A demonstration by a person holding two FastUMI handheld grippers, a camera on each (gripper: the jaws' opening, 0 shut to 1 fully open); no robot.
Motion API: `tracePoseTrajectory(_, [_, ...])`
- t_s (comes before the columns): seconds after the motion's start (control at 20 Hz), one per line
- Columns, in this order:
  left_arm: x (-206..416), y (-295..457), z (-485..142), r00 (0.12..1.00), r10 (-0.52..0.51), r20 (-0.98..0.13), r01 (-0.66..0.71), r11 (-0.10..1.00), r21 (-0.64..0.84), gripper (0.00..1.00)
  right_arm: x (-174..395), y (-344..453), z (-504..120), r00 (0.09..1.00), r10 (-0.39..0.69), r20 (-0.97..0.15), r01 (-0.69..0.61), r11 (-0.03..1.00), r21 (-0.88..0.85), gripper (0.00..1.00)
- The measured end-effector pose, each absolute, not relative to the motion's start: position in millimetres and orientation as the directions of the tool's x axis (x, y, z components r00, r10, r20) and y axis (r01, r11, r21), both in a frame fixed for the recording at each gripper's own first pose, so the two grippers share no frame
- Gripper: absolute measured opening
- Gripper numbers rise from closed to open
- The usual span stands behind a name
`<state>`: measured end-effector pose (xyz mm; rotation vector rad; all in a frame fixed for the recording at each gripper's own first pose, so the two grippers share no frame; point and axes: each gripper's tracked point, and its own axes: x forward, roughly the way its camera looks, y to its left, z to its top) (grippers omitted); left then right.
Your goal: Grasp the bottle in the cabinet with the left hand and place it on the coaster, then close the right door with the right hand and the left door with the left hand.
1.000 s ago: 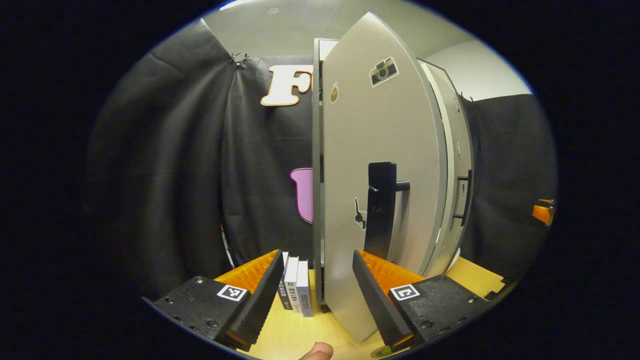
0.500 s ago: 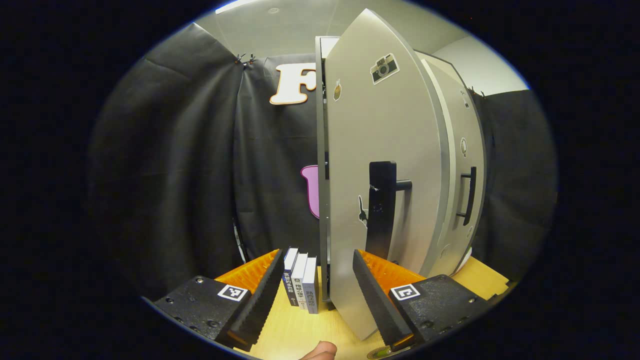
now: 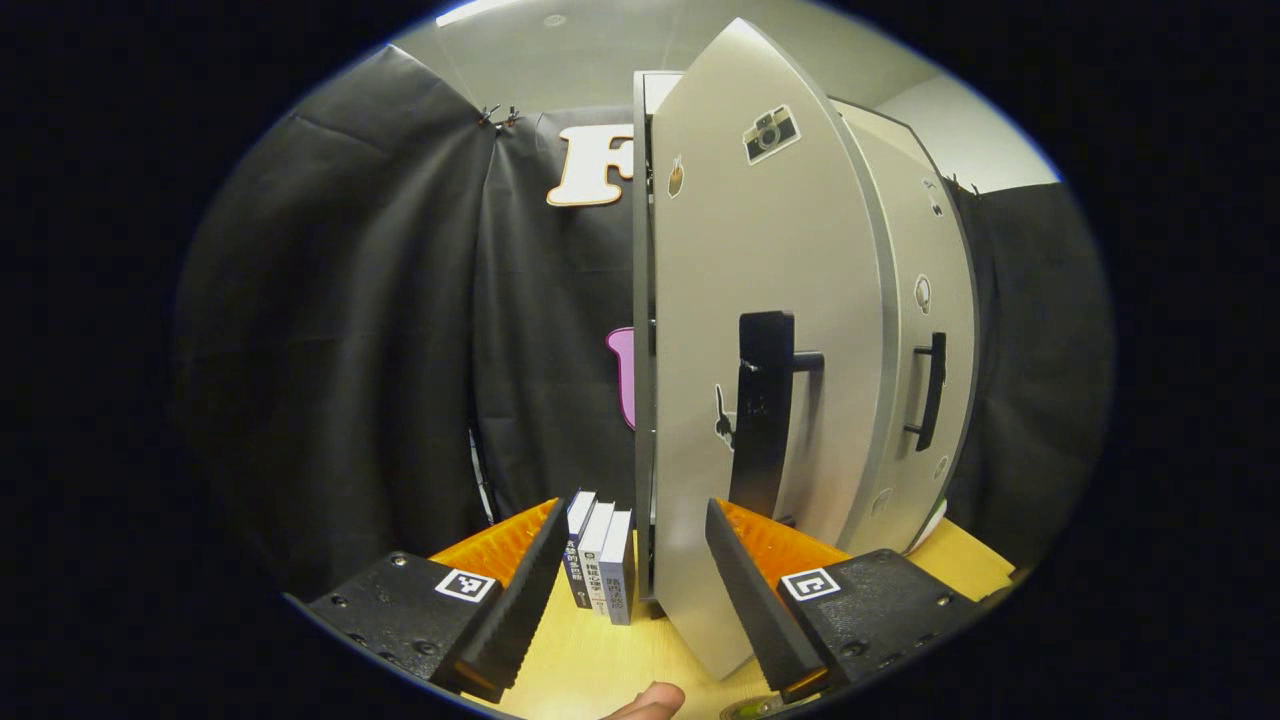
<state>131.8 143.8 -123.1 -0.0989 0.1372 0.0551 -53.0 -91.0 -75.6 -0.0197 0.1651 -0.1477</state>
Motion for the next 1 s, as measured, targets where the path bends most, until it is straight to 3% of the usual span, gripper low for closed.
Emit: tracePoseTrajectory(1.0, [141.7,113.8,-125.9,0.990,0.024,-0.138,-0.028,0.999,-0.028,0.89,-32.1,-59.9,-72.7,0.981,-0.118,-0.152,0.120,0.993,0.001,0.98])
